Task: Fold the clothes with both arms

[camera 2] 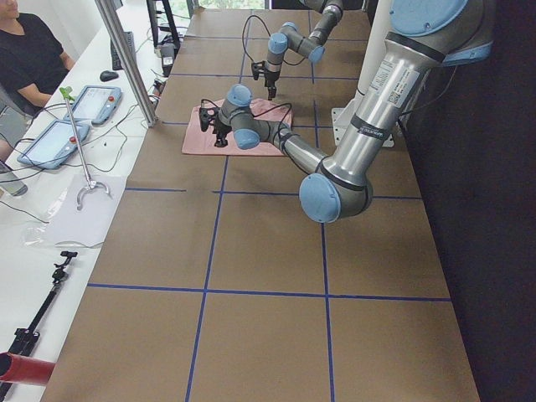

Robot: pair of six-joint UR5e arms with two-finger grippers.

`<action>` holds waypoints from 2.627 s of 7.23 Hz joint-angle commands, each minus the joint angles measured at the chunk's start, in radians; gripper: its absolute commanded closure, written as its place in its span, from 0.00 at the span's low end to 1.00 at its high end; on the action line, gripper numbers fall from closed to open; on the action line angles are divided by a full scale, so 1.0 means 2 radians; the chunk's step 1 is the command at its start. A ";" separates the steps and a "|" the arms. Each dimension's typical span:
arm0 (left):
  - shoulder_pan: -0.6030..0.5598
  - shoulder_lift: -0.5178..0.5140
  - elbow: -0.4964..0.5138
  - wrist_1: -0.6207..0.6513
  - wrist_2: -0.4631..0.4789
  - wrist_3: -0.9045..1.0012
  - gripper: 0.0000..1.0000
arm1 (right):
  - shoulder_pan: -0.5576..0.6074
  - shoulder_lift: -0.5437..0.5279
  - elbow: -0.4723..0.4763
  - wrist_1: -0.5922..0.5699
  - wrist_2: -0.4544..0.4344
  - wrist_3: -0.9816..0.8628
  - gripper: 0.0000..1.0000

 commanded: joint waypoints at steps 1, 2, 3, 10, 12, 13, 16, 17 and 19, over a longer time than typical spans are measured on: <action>-0.002 0.006 -0.019 0.000 -0.012 -0.001 0.39 | 0.000 0.039 -0.015 0.003 0.001 0.063 0.00; -0.002 0.017 -0.037 0.003 -0.016 -0.003 0.39 | -0.020 0.036 -0.002 0.005 -0.011 0.151 0.00; -0.001 0.017 -0.039 0.009 -0.016 -0.003 0.39 | -0.054 0.033 0.017 0.005 -0.045 0.257 0.00; 0.000 0.017 -0.040 0.011 -0.016 -0.016 0.39 | -0.129 0.006 0.037 0.005 -0.129 0.545 0.37; -0.001 0.017 -0.043 0.011 -0.016 -0.018 0.39 | -0.125 0.007 0.036 0.005 -0.129 0.542 0.42; -0.001 0.017 -0.044 0.011 -0.016 -0.018 0.39 | -0.125 0.007 0.032 0.005 -0.129 0.538 0.41; -0.001 0.017 -0.044 0.012 -0.016 -0.018 0.39 | -0.126 0.010 0.025 0.005 -0.128 0.535 0.41; -0.001 0.017 -0.046 0.018 -0.016 -0.018 0.39 | -0.126 0.011 0.025 0.006 -0.128 0.535 0.55; -0.001 0.017 -0.049 0.019 -0.016 -0.018 0.39 | -0.126 0.011 0.025 0.005 -0.127 0.536 0.82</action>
